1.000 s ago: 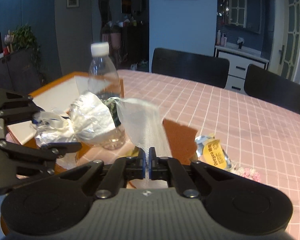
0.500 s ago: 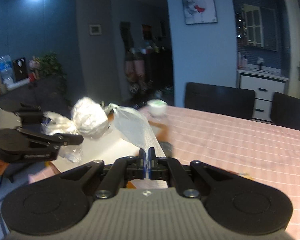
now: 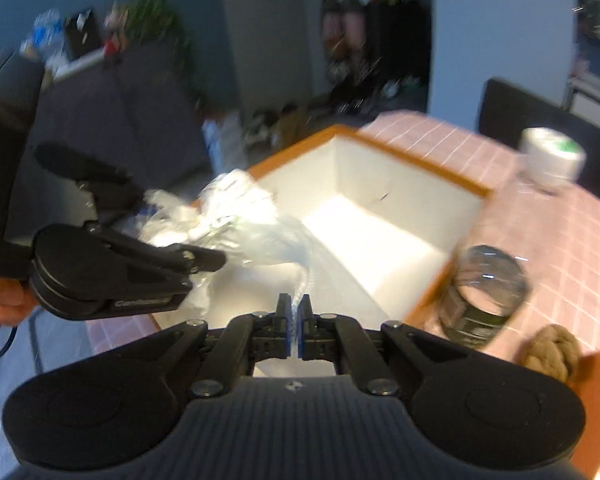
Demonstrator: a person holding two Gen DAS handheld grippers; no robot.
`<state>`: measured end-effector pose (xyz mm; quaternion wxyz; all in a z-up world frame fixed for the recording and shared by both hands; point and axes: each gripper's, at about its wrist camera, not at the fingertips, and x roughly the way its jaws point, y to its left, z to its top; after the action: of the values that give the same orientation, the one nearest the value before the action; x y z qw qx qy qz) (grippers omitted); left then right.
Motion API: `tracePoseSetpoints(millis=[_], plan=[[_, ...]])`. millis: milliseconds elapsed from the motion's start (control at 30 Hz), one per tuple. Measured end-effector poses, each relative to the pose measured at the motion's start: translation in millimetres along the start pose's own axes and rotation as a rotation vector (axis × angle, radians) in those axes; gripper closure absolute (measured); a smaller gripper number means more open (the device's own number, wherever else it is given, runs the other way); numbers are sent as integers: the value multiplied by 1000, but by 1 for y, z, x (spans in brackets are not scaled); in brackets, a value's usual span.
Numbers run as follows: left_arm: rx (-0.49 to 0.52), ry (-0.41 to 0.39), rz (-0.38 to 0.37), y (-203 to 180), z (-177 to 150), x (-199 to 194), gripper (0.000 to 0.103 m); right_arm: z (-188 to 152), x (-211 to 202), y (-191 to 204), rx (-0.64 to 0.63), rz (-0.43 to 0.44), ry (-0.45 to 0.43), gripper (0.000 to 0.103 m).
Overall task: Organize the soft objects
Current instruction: 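Carry both items into the orange box and open both tools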
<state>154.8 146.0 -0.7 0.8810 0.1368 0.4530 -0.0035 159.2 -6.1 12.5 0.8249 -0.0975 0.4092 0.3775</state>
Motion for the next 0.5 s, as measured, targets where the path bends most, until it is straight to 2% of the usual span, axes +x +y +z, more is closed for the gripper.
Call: tracePoseSetpoints(millis=[100,233,367,500], plan=[[35,42,-6,-1,-4,7,62,9,26,9,-63,5,85,103],[86,88,-10,-6,-11,11,60,7,55,18,-145,10,183,97],[106,135,-17,-4,-14,18,58,8,69,18,-171,22,215,97],[100,155,-40,-2,-16,21,50,14,76,14,-174,23,229,95]])
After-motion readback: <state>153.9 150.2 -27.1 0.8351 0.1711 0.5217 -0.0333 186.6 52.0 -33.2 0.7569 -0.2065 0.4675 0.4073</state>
